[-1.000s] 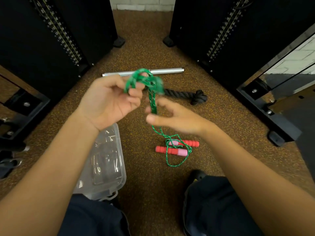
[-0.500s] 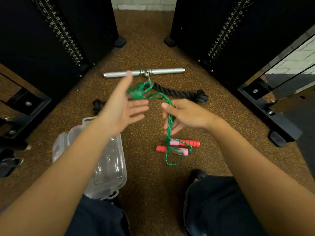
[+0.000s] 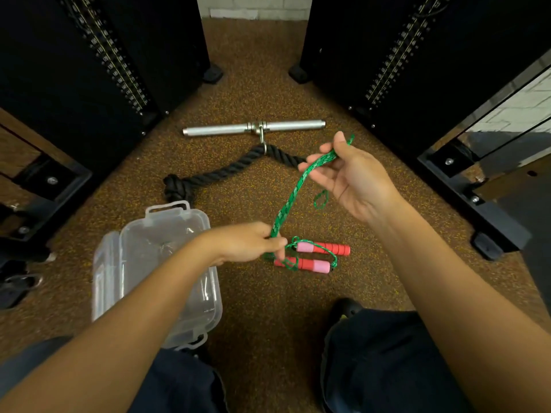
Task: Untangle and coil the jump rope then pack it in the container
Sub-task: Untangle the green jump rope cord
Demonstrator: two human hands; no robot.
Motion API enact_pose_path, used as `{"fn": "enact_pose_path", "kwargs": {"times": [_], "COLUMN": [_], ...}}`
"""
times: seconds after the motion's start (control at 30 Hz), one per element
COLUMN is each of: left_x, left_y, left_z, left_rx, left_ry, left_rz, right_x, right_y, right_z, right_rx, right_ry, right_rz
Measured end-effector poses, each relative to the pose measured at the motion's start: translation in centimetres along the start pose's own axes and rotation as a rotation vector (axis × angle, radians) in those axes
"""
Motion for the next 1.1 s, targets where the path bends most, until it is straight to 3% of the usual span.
{"fn": "enact_pose_path", "kwargs": {"times": [0.13, 0.37, 0.43, 0.53, 0.6, 0.7, 0.83, 0.97, 1.1], "left_x": [-0.7, -2.6, -2.8, -2.5, -2.2, -1.9, -1.4, -0.5, 1.1], "left_y": [-0.9, -5.1, -5.8, -6.3, -6.2, -4.7, -1.9, 0.4, 1.2], "left_z": [-1.9, -2.8, -2.7, -2.3, -2.1, -1.9, -1.4, -0.5, 1.7], "left_rx": [-0.225, -0.834, -0.99, -1.101, -1.028, -0.687, -0.306, 0.115, 0.411], "left_ry": [0.136, 0.429, 0.478, 0.505, 0.479, 0.344, 0.214, 0.12, -0.005], "left_rz": [-0.137, -0.329, -0.392, -0.475, -0.47, -0.372, -0.111, 0.141, 0.083], "right_x": [-0.2, -2.1, -2.0, -1.7, -1.6, -1.6, -1.6, -1.6, -1.2], "right_y": [0.5, 1.8, 1.4, 1.1, 1.3, 1.6, 1.9, 2.1, 1.7], "right_z": [-1.7, -3.6, -3.9, -3.7, -3.1, -1.9, -0.5, 0.0, 0.3], "right_rx": [-0.375, -1.061, -1.225, -1.215, -1.105, -0.811, -0.393, -0.121, 0.087], "right_ry": [0.074, 0.161, 0.173, 0.183, 0.188, 0.143, 0.093, 0.055, -0.008], "right_rz": [0.041, 0.561, 0.583, 0.525, 0.481, 0.439, 0.405, 0.389, 0.261]}}
Point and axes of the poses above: each hand's wrist, its own x-axis towards the middle knuckle, its own y-axis out of the palm, z = x × y, the point moved 1 cm from there along x, towards the middle knuckle, and after that the axes turned 2 degrees about -x, right-handed, at the moved point
